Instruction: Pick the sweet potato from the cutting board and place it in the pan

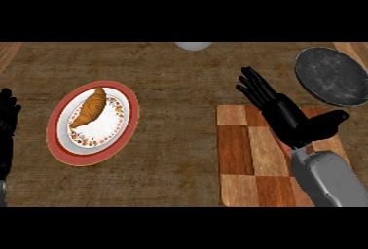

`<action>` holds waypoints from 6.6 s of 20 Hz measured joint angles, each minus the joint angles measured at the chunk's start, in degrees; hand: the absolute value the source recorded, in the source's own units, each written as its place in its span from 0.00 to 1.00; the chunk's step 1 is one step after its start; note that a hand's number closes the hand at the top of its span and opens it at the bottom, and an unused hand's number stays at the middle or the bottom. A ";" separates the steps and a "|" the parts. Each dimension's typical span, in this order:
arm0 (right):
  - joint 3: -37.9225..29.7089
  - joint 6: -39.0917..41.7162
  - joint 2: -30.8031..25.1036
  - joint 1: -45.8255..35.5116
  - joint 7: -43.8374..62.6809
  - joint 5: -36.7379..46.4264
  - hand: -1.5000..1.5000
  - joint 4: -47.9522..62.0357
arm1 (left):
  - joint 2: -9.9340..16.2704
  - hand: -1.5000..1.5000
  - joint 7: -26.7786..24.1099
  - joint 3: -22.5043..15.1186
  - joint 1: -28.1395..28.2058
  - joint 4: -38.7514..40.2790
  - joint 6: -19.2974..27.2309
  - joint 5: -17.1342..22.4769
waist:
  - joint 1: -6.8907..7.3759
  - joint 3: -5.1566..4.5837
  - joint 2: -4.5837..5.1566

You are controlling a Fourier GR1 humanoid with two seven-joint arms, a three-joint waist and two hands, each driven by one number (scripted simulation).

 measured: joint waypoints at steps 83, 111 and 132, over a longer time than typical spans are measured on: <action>13.84 15.47 -30.56 -16.39 -45.56 43.84 0.00 24.06 | -14.57 0.50 -0.53 -1.95 -12.40 6.56 -10.73 -0.61 | -0.02 1.31 0.84; 10.04 14.56 -18.89 -11.95 -44.35 68.78 1.00 26.69 | -17.69 0.50 0.25 2.57 -11.45 5.58 -14.67 -4.32 | -0.23 1.32 0.80; -0.22 15.87 -5.45 -13.14 -12.72 72.40 1.00 33.11 | -19.05 0.50 0.21 3.79 -11.39 6.26 -14.72 -6.30 | -1.68 0.32 -0.41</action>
